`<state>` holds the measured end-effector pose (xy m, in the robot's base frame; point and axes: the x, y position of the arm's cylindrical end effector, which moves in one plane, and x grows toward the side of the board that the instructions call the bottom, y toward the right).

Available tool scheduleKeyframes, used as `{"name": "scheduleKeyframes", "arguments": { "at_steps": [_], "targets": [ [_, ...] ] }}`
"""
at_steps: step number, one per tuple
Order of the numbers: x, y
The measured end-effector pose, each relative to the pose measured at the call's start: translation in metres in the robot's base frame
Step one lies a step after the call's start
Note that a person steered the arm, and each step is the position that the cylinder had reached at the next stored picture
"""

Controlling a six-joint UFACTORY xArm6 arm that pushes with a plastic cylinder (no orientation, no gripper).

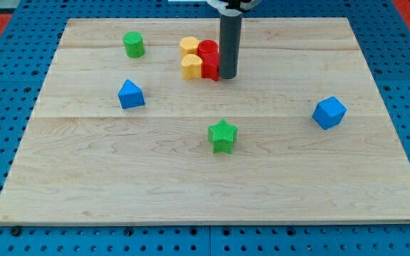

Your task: Place the blue cube close to the green star

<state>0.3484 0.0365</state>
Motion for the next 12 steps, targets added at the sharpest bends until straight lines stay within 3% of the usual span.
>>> {"name": "scheduleKeyframes", "arguments": {
  "at_steps": [2, 7, 9, 12],
  "targets": [
    [0.033, 0.057],
    [0.014, 0.091],
    [0.0, 0.178],
    [0.053, 0.183]
  ]
}}
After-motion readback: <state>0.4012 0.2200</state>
